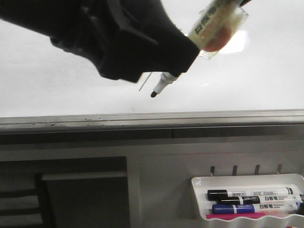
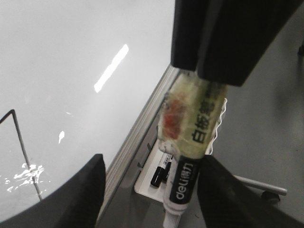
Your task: Write number 7 on whiteboard
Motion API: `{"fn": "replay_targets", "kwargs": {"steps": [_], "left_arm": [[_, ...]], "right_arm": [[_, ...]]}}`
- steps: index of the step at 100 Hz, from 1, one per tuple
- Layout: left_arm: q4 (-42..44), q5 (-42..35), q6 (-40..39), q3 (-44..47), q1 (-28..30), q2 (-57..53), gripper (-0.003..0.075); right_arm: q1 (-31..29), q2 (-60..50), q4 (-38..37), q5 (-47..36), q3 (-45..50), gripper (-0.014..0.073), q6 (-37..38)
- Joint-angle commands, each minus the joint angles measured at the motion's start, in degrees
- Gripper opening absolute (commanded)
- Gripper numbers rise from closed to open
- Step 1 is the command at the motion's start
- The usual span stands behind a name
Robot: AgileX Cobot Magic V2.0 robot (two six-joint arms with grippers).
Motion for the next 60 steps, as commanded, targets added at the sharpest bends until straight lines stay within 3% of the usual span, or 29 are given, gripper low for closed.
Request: {"fn": "replay_targets", "kwargs": {"steps": [1,40,60], "left_arm": [[-0.1,-4.4,-0.2,-1.9,-0.4,-0.2,0.0365],[-0.1,-6.0,-0.2,-1.9,-0.4,0.1,0.0362],[-0.1,-6.0,-0.2,-1.9,-0.4,0.1,0.0207]], "right_arm": [[0.0,-0.8,1.8,-2.0,-2.1,-0.0050,-0.3],[0.0,-0.8,2.4,-1.5,-2.1,-0.0050,-0.3],[0.0,-0.8,3.8,-1.5,-2.1,-0.0050,-1.0]]}}
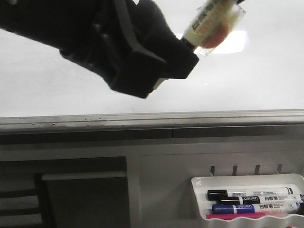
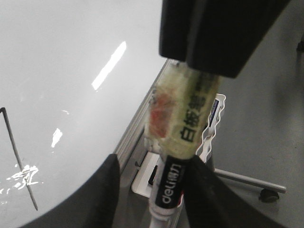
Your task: Write number 7 on whiteboard
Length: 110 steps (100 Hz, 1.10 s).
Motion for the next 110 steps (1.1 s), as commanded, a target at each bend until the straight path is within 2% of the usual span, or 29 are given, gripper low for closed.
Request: {"fn": "replay_targets", "kwargs": {"steps": [1,25,35,45,57,64,81,93,100,110], "left_arm": [[-0.1,-5.0,-0.2,-1.9,-0.3,-1.2,0.0201],[-0.1,-5.0,-0.2,-1.9,-0.3,-1.2,-0.0021],[-0.2,-5.0,-0.4,-1.9,-0.3,-1.2,-0.0020],[-0.7,-4.7,-0.4,-1.9,-0.3,-1.2,-0.0020],[-1.8,-4.5,-0.4,-1.9,-0.3,-1.6,-0.0020],[-3.9,-4.4,-0.4,-1.9,0.2,-2.2,-0.0020],[-11.8,-3.0,-0.4,-1.8,4.3,-5.7,-0.0020],[-20.4,-3.7,-0.4,0.2,8.9,-9.7,-0.0021],[-25.9,-5.6,-0.4,2.2,11.3,-12.1,-0.0021],[-35.3,-11.5,-0.4,5.9,13.8,-14.9,-0.0021]], "right_arm": [[0.0,-0.8,3.2,-1.0,-2.0,-0.0050,-0.8],[0.0,-0.8,3.5,-0.6,-2.0,-0.0050,-0.8],[0.0,-0.8,4.9,-0.6,-2.0,-0.0027,-0.8],[0.0,-0.8,5.5,-0.5,-2.0,0.0118,-0.8],[0.0,-0.8,6.4,-0.5,-2.1,0.0422,-0.8],[0.0,-1.1,6.5,-0.4,-3.0,0.0504,-0.8],[-1.4,-4.5,1.2,-2.1,-5.7,0.0446,0.1],[-4.5,-9.0,-6.1,-5.2,-5.3,0.0419,6.4],[-6.3,-11.2,-10.3,-6.9,-4.0,0.0417,10.3],[-7.5,-14.1,-11.5,-9.4,-0.9,0.0417,12.2]]}}
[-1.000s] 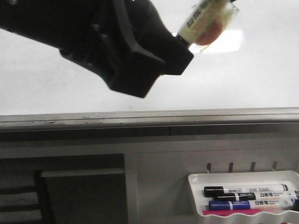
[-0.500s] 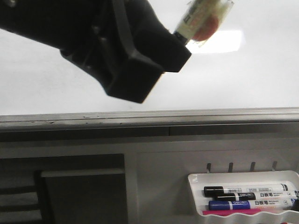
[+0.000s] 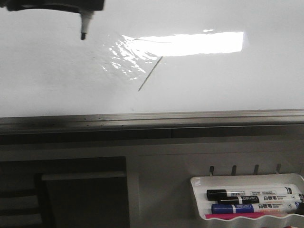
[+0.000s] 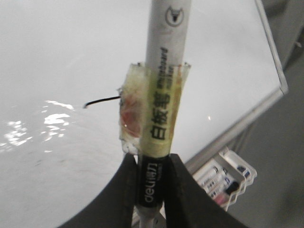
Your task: Write number 7 on whiteboard
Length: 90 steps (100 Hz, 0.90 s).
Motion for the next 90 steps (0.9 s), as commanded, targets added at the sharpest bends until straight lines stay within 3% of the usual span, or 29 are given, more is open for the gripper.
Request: {"fn": "replay_targets", "kwargs": {"steps": [1,12,37,90], "left_arm": [[-8.2,-8.7,-0.5,1.1,1.8,-3.0,-0.0021],[-14.3,-13.7,-0.5,3.9,3.4,-3.3,-0.0020],[-12.5,-19.8,-0.5,4.1,5.3,3.8,-0.0020],[-10.5,-15.6,-0.5,-2.7,7.9,16.9,-0.0020]], "right_arm": [[-1.0,-2.9,-0.7,-5.2,1.0,0.0417,2.2],[-1.0,-6.2,0.1,-8.3,5.8,0.0417,3.7],[-1.0,-8.7,3.2,-11.6,12.1,0.0417,4.1],[-1.0,-8.7,3.2,-12.3,12.2,0.0417,4.1]]}}
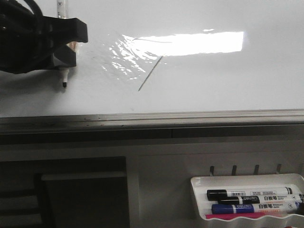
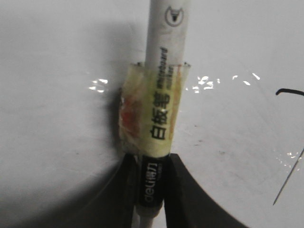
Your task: Write number 7 on whiteboard
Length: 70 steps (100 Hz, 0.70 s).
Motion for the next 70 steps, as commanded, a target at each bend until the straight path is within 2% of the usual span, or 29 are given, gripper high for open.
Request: {"fn": "replay_targets", "kwargs": {"steps": [1,30,37,51,70], "left_arm": [[1.1,-2.5,-0.5,-2.2,0.1,-0.8,-0.0020],[1.1,-2.7,-0.5,-2.2,0.1,-0.7,-0.0018],[1.1,-2.6,-0.5,-2.2,0.1,-0.7,0.0006],[1.1,-2.6,-0.5,-2.2,0.1,-0.7,0.0165],[1.0,-2.6,-0.5,-2.2,0.1,-0.7,0.0449]], "right_arm": [[-0.3,-0.4,1.5,-3.8,-1.5,0.0417,0.1],[-0.3,-0.4,1.5,-3.8,-1.5,0.0417,0.1],[-0.3,-0.4,1.5,-3.8,-1.5,0.0417,0.1],[-0.3,-0.4,1.5,-3.7,-1.5,0.0417,0.1],[-0.3,-0.4,1.5,-3.5,-1.5,0.0417,0.1]]}}
